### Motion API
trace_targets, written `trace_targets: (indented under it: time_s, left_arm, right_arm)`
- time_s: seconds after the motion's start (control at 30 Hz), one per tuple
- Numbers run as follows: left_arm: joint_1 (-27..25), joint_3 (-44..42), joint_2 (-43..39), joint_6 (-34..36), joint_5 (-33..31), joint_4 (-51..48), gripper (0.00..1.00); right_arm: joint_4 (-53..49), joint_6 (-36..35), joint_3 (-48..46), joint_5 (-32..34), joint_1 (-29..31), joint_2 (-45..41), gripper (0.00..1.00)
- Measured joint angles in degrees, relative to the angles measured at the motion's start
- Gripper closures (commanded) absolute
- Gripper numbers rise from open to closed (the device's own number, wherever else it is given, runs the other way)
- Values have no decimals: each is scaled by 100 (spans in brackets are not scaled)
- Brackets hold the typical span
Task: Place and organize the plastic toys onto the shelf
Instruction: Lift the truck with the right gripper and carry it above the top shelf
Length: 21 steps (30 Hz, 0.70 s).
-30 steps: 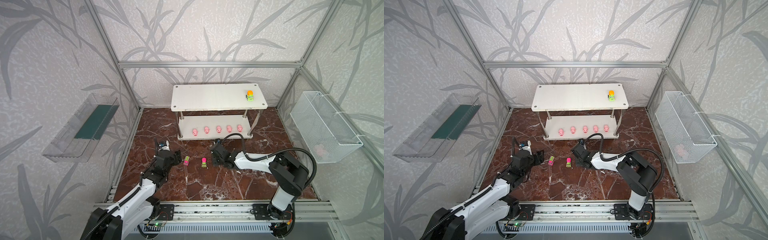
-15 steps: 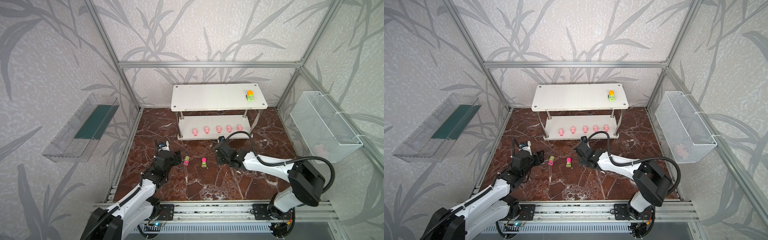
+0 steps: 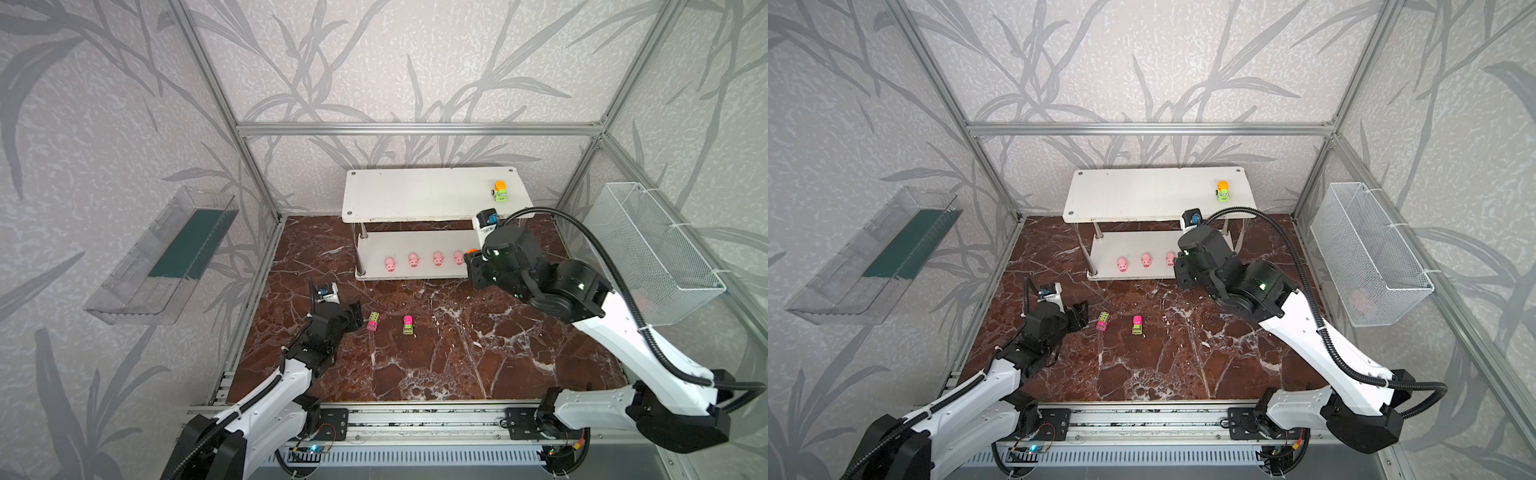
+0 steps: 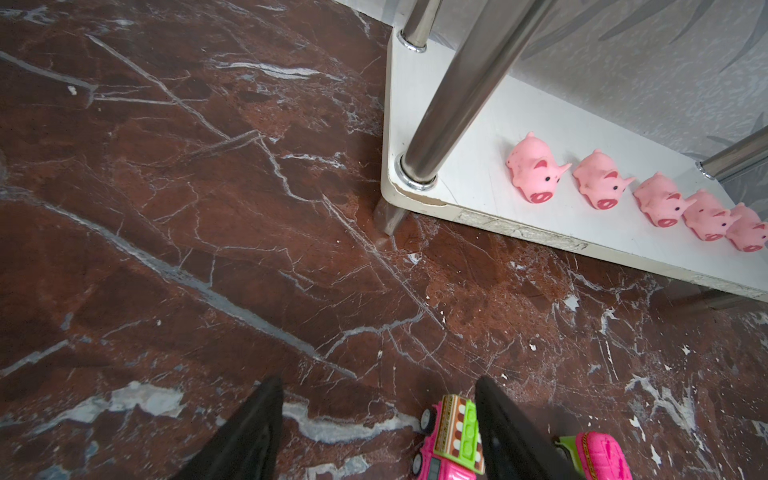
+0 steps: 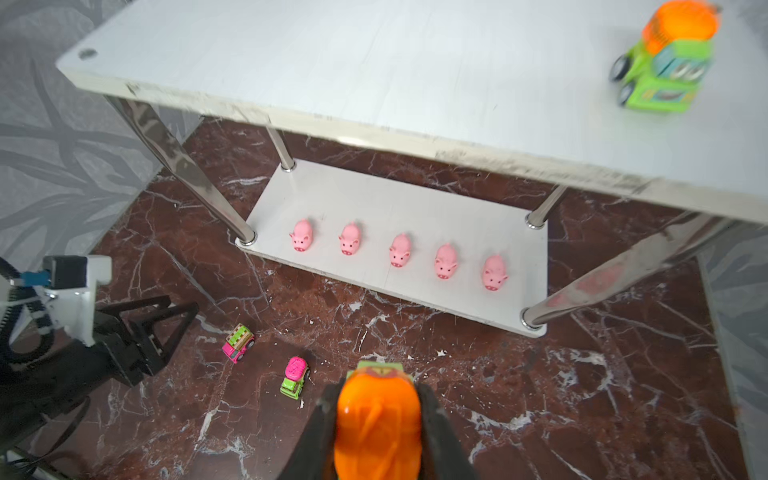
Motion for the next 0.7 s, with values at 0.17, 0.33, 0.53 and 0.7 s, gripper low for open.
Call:
trace_targets:
  time_s: [0.17,0.33,0.53,0.7]
  left_arm:
    - [0,-9,20,0,11,83,29]
    - [0,-81,-35,2,26,109,29]
    - [0,-175,-293,0,22,68,29]
    - [0,-227,-398,2,0,37,29]
  right_arm:
    - [-461,-518,1768,140,-256,761,82]
    - [-820,-883,3254,48,-905,1668,83]
    - [-1163,-1027,4524,-398,-1679,2719,82]
    - [-1419,-1019,5353,-772,-2065,3587,82]
